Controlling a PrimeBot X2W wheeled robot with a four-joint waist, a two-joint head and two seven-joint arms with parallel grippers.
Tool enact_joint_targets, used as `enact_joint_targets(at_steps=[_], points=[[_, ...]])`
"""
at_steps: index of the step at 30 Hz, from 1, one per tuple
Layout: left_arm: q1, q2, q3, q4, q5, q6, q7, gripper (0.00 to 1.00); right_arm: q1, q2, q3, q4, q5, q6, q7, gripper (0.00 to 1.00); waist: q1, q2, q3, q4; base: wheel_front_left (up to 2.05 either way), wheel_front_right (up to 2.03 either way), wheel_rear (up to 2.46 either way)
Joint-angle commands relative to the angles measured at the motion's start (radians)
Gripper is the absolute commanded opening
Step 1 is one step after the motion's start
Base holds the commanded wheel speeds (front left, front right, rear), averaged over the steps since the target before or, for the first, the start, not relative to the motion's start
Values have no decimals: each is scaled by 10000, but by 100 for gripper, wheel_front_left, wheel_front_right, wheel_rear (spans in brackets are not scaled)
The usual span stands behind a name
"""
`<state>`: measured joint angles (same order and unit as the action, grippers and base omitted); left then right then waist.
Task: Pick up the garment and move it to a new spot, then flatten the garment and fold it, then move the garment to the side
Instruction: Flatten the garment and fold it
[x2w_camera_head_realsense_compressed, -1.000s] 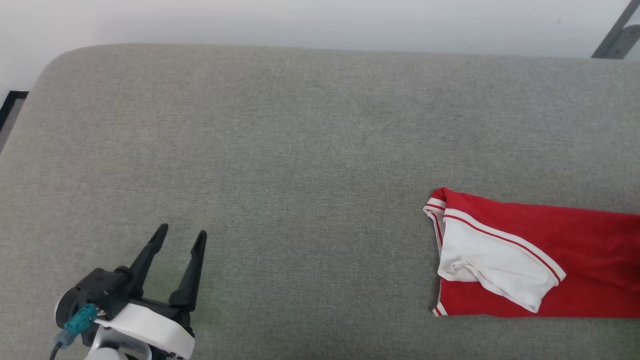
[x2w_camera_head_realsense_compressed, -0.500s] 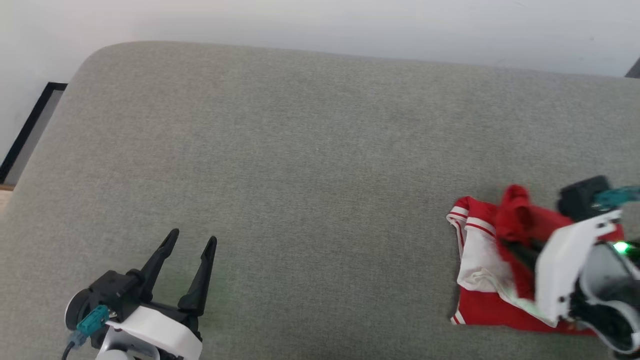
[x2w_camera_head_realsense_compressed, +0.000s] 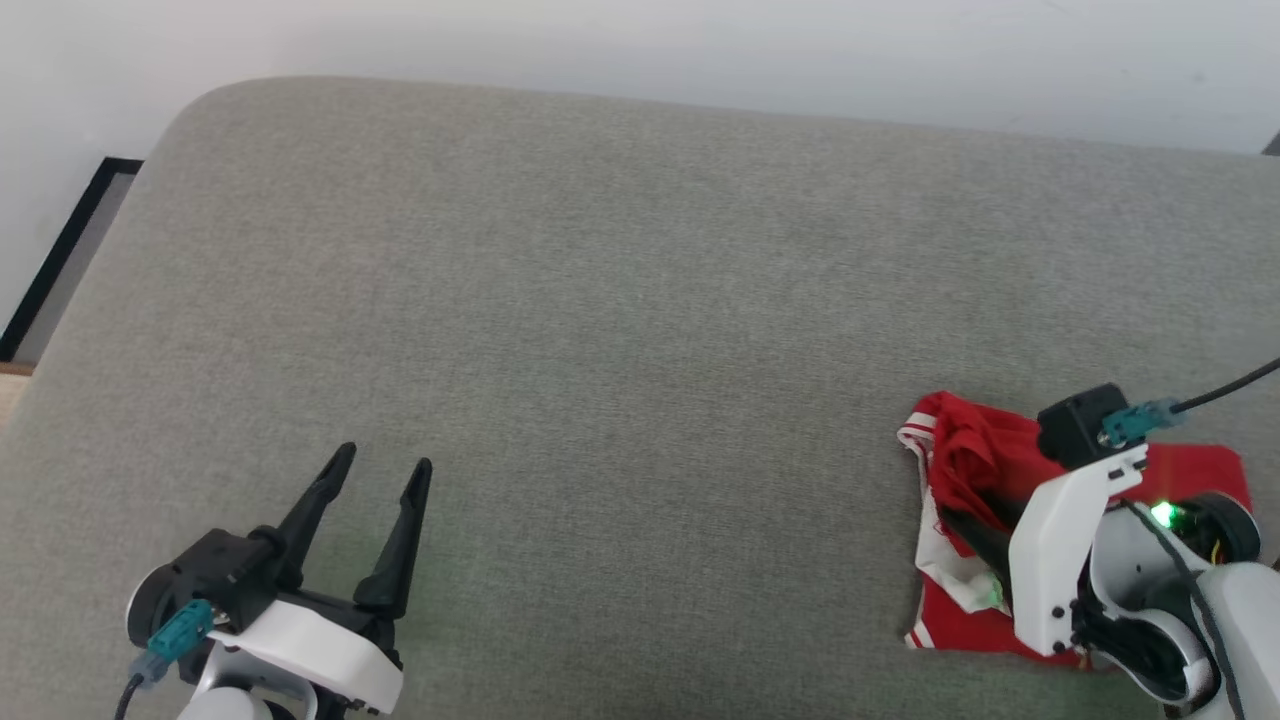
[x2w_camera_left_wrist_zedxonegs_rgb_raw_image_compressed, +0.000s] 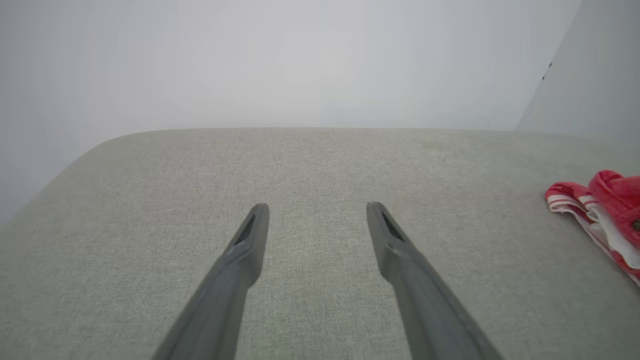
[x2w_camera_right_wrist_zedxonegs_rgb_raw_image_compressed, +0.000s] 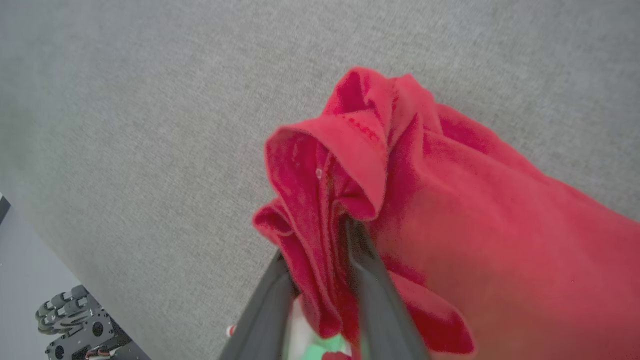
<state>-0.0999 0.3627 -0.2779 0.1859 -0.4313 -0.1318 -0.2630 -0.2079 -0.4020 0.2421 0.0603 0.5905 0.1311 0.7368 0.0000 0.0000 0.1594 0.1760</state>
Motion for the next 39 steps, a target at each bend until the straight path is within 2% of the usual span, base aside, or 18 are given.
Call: enact_joint_targets(at_steps=[1,4,11,14,19,23,25,32,39], points=[[-74,27,68,-12,-14,28,-19,100,-194,-4,28,92,85,-6,-316,100,0,0,-26,-105,0,0,0],[59,46,188,-6,-53,28,-19,100,-321,-30,199,84,413,-8,-740,100,0,0,-82,-298,0,0,0],[235,-28,218,135,-104,28,-19,100,-546,-165,-394,374,1105,-6,-2439,100,0,0,-280,-935,0,0,0],[248,-161,395,287,-226,28,-19,100,-623,-377,-618,892,753,-8,-3789,100,0,0,-376,-1170,0,0,0],[320,-421,905,551,-263,28,-19,100,-526,-332,-828,1955,124,-6,-6207,100,0,0,-619,-1496,0,0,0],[570,-646,1367,506,-134,28,-19,100,-270,-79,-1091,2640,-205,-6,-8201,100,0,0,-929,-1763,0,0,0],[723,-688,1568,421,-82,28,-19,100,-126,29,-1038,2750,-361,-6,-8709,100,0,0,-1098,-1850,0,0,0],[1472,-905,2095,-143,154,28,-19,100,728,-4,-974,2285,-730,-6,-9231,100,0,0,-1491,-1896,0,0,0],[2252,-1018,2497,-618,406,28,-19,100,1680,126,-1727,1318,-1059,-8,-8957,100,0,0,-1526,-1791,0,0,0]])
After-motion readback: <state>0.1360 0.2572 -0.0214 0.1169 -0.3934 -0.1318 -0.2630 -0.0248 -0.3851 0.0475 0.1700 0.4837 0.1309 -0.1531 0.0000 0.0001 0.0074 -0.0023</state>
